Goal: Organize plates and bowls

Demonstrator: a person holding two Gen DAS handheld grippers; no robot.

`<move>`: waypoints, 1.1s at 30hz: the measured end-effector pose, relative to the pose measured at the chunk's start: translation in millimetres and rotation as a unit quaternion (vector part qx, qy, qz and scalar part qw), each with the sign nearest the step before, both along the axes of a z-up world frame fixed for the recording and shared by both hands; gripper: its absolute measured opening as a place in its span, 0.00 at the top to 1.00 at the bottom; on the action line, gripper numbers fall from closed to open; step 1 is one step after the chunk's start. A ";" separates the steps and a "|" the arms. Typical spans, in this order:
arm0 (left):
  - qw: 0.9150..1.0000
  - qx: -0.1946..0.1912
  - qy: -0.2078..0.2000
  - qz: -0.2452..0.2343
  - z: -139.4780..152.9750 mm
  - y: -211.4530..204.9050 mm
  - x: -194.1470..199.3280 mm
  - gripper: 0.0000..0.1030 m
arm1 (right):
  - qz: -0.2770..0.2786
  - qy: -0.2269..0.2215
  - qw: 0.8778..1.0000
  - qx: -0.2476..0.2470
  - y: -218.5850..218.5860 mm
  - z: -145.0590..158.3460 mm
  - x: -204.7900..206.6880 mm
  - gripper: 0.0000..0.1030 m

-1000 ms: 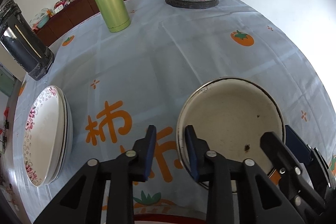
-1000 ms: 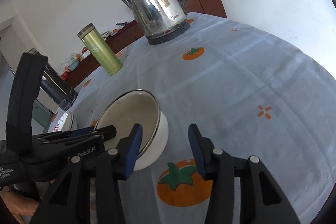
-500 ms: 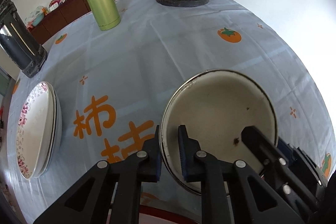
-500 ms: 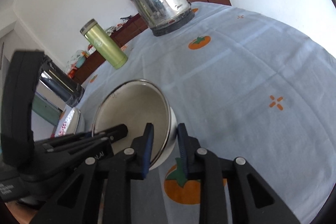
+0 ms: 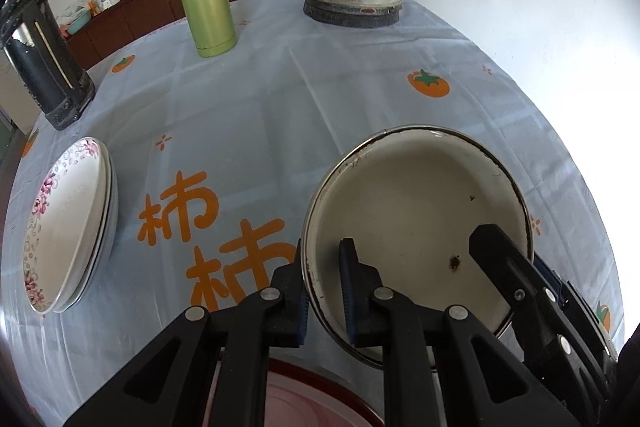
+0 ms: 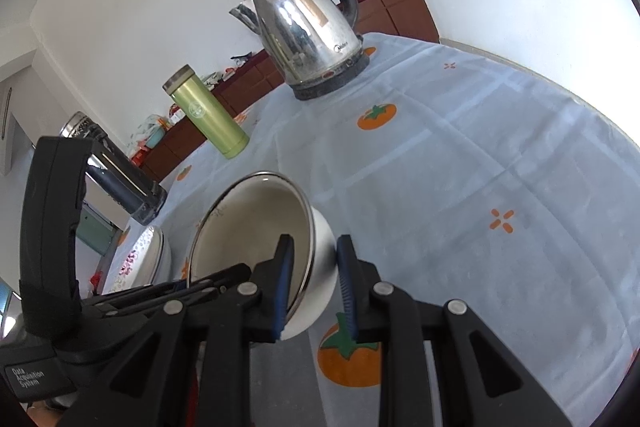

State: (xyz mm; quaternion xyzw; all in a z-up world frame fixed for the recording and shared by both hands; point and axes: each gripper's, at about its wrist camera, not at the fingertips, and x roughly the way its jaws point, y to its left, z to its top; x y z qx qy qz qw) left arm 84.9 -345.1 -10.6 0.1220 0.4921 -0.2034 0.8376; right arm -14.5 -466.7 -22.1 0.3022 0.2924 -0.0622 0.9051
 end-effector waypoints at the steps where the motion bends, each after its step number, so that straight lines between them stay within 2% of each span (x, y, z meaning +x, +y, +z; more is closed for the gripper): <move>1: 1.000 -0.002 -0.001 0.001 1.2 0.6 -0.3 0.85 | 0.001 -0.002 1.000 0.002 0.1 0.6 -0.2 0.78; 24: 0.996 -0.080 -0.038 0.023 37.6 34.5 -30.3 0.85 | 0.022 -0.054 0.998 0.024 8.0 26.5 -23.6 0.78; 29: 0.995 -0.078 -0.063 0.025 47.0 40.3 -40.9 0.85 | 0.031 -0.069 0.997 0.023 12.6 33.1 -28.6 0.78; 33: 0.994 -0.084 -0.065 0.034 49.9 49.7 -44.3 0.85 | 0.042 -0.077 0.996 0.026 18.5 35.9 -30.2 0.78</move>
